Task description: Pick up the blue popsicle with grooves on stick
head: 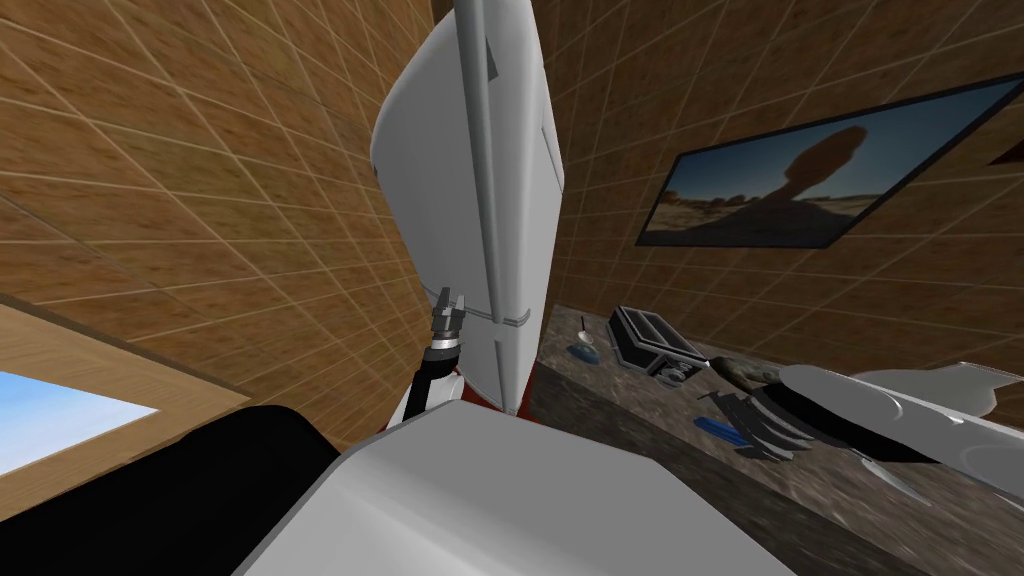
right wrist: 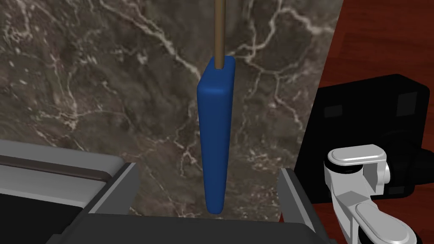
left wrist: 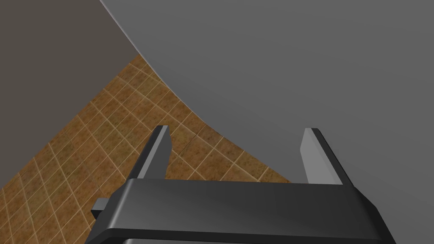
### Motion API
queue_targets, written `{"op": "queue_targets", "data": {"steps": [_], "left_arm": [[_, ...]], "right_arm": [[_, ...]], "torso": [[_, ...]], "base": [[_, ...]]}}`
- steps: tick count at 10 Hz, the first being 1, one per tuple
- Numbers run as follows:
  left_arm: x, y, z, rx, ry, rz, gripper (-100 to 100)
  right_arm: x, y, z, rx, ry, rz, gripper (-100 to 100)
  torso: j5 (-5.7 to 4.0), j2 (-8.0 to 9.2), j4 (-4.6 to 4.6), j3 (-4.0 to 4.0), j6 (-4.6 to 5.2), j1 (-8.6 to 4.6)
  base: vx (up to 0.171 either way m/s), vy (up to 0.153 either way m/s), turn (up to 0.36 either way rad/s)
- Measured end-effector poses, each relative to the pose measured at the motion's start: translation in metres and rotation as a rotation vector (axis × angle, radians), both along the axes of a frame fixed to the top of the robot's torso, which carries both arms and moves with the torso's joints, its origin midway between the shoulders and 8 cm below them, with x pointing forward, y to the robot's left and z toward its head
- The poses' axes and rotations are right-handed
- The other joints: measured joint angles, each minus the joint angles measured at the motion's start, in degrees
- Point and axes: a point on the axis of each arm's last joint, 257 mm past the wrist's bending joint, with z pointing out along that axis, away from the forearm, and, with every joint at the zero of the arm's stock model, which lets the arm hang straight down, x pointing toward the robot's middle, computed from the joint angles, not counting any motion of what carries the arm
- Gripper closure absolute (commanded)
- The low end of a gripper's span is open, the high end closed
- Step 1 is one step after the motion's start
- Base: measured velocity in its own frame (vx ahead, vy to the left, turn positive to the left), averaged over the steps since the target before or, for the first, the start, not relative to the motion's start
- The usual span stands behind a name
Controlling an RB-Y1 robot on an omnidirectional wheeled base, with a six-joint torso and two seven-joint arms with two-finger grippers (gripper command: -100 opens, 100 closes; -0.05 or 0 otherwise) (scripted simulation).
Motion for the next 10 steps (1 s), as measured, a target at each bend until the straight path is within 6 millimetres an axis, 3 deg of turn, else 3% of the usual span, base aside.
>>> {"op": "queue_targets", "data": {"steps": [4, 5, 6, 10], "left_arm": [[0.000, 0.000, 0.000, 0.000, 0.000, 0.000, 0], [0.000, 0.000, 0.000, 0.000, 0.000, 0.000, 0], [0.000, 0.000, 0.000, 0.000, 0.000, 0.000, 0], [0.000, 0.000, 0.000, 0.000, 0.000, 0.000, 0]], "right_arm": [[-0.021, -0.022, 0.002, -0.049, 0.060, -0.015, -100], [-0.022, -0.022, 0.002, -0.049, 0.062, -0.015, 0], [-0.021, -0.022, 0.002, -0.049, 0.062, -0.015, -100], [-0.019, -0.015, -0.002, -0.059, 0.061, -0.050, -100]], "torso": [[0.00, 0.12, 0.03, 0.08, 0.01, 0.00], [0.00, 0.14, 0.04, 0.09, 0.01, 0.01], [0.00, 0.13, 0.04, 0.08, 0.01, 0.01], [-0.05, 0.34, 0.09, 0.20, 0.00, -0.21]], "base": [[-0.002, 0.000, 0.001], [0.000, 0.000, 0.000], [-0.037, -0.033, 0.140], [-0.072, -0.072, 0.123]]}}
